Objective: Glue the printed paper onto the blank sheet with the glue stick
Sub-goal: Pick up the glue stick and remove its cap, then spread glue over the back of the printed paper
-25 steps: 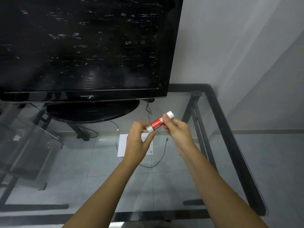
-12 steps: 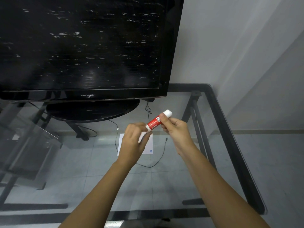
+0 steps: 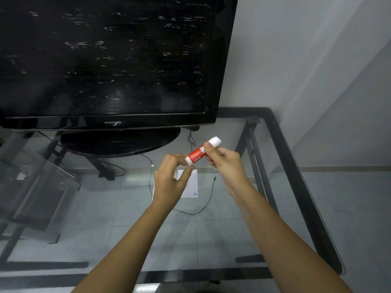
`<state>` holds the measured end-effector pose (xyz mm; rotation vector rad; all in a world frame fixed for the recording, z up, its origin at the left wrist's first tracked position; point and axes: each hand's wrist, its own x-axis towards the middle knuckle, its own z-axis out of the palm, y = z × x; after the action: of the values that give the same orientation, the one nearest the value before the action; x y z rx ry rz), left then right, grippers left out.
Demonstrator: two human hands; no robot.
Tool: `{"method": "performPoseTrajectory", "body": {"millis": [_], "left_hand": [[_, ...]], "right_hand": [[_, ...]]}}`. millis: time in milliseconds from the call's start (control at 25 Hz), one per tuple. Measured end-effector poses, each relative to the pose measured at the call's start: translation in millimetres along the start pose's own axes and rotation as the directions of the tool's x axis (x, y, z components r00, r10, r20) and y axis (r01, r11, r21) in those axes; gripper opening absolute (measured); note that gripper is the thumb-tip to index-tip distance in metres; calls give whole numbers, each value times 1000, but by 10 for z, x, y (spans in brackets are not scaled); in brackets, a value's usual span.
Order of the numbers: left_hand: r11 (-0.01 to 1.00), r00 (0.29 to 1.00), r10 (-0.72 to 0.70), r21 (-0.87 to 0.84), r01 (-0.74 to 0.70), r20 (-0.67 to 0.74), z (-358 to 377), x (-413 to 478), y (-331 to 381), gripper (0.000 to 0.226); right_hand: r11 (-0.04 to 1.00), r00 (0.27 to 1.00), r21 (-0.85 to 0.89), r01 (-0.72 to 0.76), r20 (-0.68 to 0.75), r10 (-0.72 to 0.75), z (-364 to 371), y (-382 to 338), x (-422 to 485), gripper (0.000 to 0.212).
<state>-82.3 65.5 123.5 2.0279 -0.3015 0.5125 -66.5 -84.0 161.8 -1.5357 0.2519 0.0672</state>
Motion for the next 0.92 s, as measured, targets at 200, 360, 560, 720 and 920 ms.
{"method": "performPoseTrajectory", "body": {"millis": [200, 360, 560, 720, 920], "left_hand": [[717, 866, -410, -487, 500, 285, -31, 75, 67, 22], [823, 932, -286, -441, 358, 221, -60, 100, 37, 15], [811, 856, 516, 323, -488, -1, -101, 69, -146, 15], [994, 993, -50, -93, 60, 108, -134, 88, -25, 44], [907, 954, -298, -306, 290, 20, -120, 91, -67, 20]], "right_hand": [[1000, 1000, -11, 17, -6, -17, 1, -46, 11, 31], [999, 1000, -52, -11, -16, 10, 0, -34, 5, 23], [997, 1000, -69, -18, 10, 19, 52, -17, 3, 20], [998, 1000, -54, 13, 17, -12, 34, -12, 35, 18], [990, 980, -125, 60, 193, -35, 39, 142, 185, 45]]}}
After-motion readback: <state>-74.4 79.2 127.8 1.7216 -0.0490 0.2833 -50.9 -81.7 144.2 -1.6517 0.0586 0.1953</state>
